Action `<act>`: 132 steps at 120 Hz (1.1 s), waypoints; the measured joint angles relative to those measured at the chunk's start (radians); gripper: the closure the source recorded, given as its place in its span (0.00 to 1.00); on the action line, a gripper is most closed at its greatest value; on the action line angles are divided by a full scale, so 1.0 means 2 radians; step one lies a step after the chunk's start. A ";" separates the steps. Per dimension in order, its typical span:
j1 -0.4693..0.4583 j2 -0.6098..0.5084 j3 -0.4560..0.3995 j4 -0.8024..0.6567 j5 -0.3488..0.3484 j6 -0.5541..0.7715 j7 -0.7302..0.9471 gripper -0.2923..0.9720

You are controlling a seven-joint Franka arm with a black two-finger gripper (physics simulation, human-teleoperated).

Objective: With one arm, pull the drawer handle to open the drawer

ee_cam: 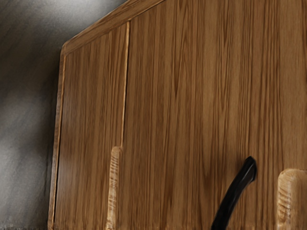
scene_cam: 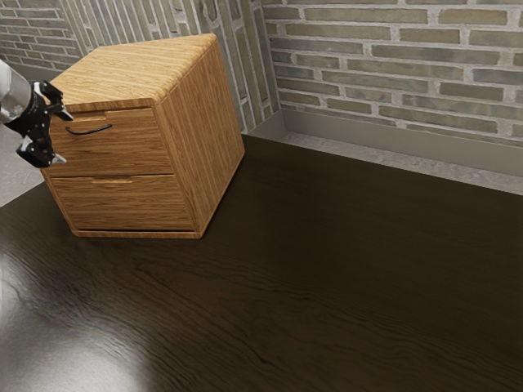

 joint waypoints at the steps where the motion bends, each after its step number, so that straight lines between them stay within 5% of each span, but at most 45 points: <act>1: -0.001 0.000 0.000 0.000 0.000 0.000 0.000 0.25; 68: -0.002 -0.033 -0.002 -0.058 -0.017 0.030 -0.004 0.25; 132: -0.002 -0.021 -0.015 -0.040 -0.010 0.033 -0.007 0.25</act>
